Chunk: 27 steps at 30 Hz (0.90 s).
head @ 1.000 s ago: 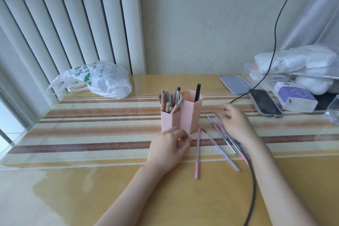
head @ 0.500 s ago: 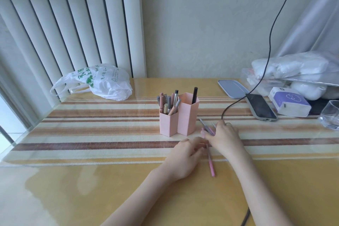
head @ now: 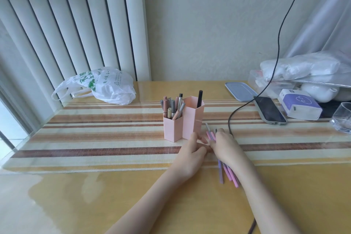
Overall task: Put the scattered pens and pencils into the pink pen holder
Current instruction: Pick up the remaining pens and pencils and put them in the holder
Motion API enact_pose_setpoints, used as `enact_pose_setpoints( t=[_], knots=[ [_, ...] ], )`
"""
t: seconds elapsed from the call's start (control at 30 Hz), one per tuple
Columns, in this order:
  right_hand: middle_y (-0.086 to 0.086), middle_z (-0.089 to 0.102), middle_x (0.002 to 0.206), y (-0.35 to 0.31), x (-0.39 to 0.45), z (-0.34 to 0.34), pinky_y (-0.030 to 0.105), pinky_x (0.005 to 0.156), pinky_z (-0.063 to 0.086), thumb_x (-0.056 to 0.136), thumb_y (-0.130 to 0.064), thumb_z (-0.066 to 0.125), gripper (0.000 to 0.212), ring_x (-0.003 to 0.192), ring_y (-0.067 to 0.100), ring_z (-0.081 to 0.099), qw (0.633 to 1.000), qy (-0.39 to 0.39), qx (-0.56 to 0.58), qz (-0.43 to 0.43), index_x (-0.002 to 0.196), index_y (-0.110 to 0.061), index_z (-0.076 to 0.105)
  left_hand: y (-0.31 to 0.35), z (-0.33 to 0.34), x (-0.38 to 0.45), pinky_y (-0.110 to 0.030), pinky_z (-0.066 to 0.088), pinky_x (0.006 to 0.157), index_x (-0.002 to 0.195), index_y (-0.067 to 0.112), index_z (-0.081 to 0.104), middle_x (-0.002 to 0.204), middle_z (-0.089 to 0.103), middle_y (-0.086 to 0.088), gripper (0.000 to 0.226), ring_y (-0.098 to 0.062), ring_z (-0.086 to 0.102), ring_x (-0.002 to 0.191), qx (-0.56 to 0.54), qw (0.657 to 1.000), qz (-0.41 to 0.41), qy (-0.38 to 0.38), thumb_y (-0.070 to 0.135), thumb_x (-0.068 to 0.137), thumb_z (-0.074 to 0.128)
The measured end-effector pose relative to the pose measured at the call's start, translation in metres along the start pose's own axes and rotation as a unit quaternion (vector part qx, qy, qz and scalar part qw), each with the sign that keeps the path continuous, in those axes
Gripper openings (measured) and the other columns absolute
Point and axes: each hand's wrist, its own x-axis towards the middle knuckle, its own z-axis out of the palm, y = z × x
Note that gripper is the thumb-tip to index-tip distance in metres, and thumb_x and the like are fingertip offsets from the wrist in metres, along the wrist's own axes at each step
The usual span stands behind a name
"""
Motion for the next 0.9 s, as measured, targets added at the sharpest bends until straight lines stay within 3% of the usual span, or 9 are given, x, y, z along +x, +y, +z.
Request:
enact_pose_setpoints(
  t=[0.1,0.23,0.33,0.47,0.57,0.63,0.7,0.77,0.9],
  knots=[
    [0.005,0.052,0.078,0.009,0.002,-0.007,0.027,0.056,0.041,0.097,-0.024,0.049,0.019,0.067,0.018,0.051,0.977,-0.050,0.206,0.022,0.094,-0.005,0.052,0.000,-0.001,0.001,-0.027,0.044,0.074,0.096,0.012,0.045,0.093,0.067,-0.002,0.013,-0.012,0.059,0.083,-0.025,0.998,0.014,0.053,0.017,0.087,0.053],
    [0.005,0.063,0.081,0.002,0.005,-0.002,0.035,0.067,0.055,0.094,-0.022,0.056,0.023,0.075,0.020,0.063,0.903,-0.063,0.425,0.029,0.104,-0.002,0.060,0.004,-0.004,0.000,-0.028,0.050,0.074,0.106,0.015,0.046,0.089,0.061,-0.003,0.035,-0.005,0.058,0.078,-0.013,0.998,-0.005,-0.060,0.044,0.087,0.054],
    [0.008,0.068,0.082,-0.004,0.006,0.008,0.045,0.081,0.055,0.094,-0.019,0.057,0.015,0.078,0.026,0.067,0.872,-0.063,0.486,0.006,0.098,-0.008,0.065,0.003,-0.008,0.002,-0.015,0.045,0.066,0.113,0.016,0.047,0.098,0.062,-0.008,0.036,-0.005,0.057,0.084,-0.020,0.998,-0.008,-0.059,0.040,0.088,0.053],
    [0.010,0.070,0.082,-0.006,0.005,0.009,0.029,0.063,0.060,0.097,-0.013,0.050,0.019,0.070,0.018,0.069,0.847,-0.074,0.526,-0.003,0.089,-0.010,0.068,0.001,-0.015,0.006,-0.010,0.044,0.077,0.110,0.020,0.054,0.094,0.062,0.007,0.019,-0.001,0.058,0.087,-0.014,1.000,0.008,-0.007,0.021,0.091,0.054],
    [0.009,0.073,0.085,-0.005,0.003,0.007,0.024,0.058,0.057,0.098,-0.020,0.049,0.025,0.072,0.013,0.071,0.860,-0.053,0.507,-0.011,0.093,-0.007,0.070,-0.002,-0.018,0.007,-0.015,0.048,0.079,0.109,0.018,0.056,0.090,0.067,0.007,0.019,0.002,0.063,0.083,0.007,1.000,0.014,0.004,0.020,0.091,0.056],
    [0.004,0.072,0.076,-0.005,0.001,0.006,0.022,0.059,0.056,0.098,-0.028,0.048,0.032,0.066,0.010,0.068,0.889,-0.018,0.457,-0.024,0.090,-0.007,0.070,-0.002,-0.018,0.007,-0.023,0.051,0.075,0.108,0.017,0.055,0.082,0.065,0.007,0.015,-0.007,0.067,0.077,0.027,0.999,0.012,0.013,0.019,0.092,0.053],
    [-0.004,0.052,0.049,-0.004,0.000,0.005,0.013,0.043,0.040,0.099,-0.033,0.044,0.040,0.046,0.008,0.050,0.925,0.036,0.376,-0.035,0.074,-0.009,0.064,-0.001,-0.016,0.006,-0.027,0.053,0.068,0.106,0.013,0.054,0.079,0.066,0.004,0.014,-0.013,0.066,0.066,0.011,1.000,0.011,0.014,0.013,0.094,0.047],
    [-0.008,0.034,0.040,-0.002,0.001,0.004,0.013,0.036,0.023,0.100,-0.033,0.040,0.044,0.041,0.008,0.033,0.942,0.081,0.324,-0.032,0.062,-0.015,0.053,-0.002,-0.012,0.005,-0.026,0.053,0.065,0.105,0.008,0.052,0.079,0.068,-0.001,0.015,-0.012,0.062,0.060,0.020,0.999,0.020,0.027,0.010,0.095,0.042],
    [0.000,0.036,0.053,0.003,0.005,-0.001,0.027,0.050,0.028,0.101,-0.035,0.034,0.045,0.052,0.017,0.037,0.933,0.126,0.338,0.003,0.085,-0.006,0.064,-0.004,-0.001,0.003,-0.044,0.046,0.066,0.092,0.004,0.040,0.073,0.054,-0.007,0.011,-0.032,0.051,0.069,0.183,0.978,0.076,0.056,0.015,0.096,0.037]
  ],
)
